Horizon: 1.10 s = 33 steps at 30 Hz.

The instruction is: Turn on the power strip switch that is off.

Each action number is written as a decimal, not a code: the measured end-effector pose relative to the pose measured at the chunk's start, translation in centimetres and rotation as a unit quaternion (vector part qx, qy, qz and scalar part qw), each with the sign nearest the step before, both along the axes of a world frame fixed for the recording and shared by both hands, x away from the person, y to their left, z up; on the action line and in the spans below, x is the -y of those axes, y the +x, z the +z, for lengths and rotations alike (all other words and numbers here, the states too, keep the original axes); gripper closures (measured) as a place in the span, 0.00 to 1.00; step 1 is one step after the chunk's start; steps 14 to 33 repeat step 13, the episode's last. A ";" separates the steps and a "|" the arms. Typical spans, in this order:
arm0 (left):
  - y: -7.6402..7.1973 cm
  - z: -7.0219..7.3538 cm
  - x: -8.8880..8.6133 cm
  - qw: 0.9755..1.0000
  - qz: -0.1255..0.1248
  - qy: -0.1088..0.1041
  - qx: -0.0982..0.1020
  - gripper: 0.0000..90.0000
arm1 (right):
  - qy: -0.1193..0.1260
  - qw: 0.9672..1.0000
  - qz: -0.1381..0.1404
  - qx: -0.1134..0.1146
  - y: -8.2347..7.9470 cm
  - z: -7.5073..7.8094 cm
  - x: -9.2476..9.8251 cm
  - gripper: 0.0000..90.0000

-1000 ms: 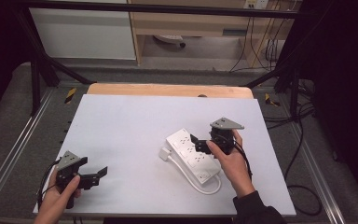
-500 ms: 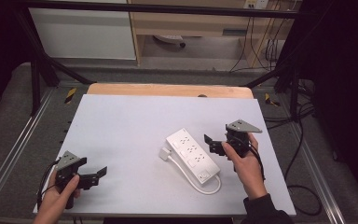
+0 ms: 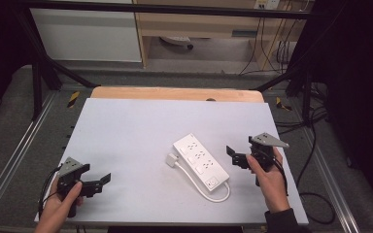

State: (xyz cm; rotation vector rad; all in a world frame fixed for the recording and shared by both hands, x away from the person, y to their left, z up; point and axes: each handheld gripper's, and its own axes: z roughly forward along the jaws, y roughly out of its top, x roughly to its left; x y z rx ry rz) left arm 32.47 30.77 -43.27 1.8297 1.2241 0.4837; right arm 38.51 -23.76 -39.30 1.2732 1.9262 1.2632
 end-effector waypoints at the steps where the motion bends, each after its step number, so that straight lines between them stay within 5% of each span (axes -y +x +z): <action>1: 0.0 0.0 0.0 1.000 0.000 0.000 0.000 0.07 | 0.000 1.000 0.000 0.000 0.0 0.0 0.0 0.06; 6: -0.1 0.0 0.0 1.000 0.001 0.000 0.000 0.07 | 0.008 1.000 -0.016 -0.009 -0.7 -1.4 1.9 0.06; 12: -0.1 0.0 0.0 1.000 0.000 0.002 0.000 0.07 | -0.026 0.998 -0.038 -0.053 -1.8 -4.4 3.8 0.06; 33: -0.1 0.0 0.0 1.000 0.001 0.002 0.000 0.07 | -0.026 0.998 -0.038 -0.053 -1.8 -4.4 3.8 0.06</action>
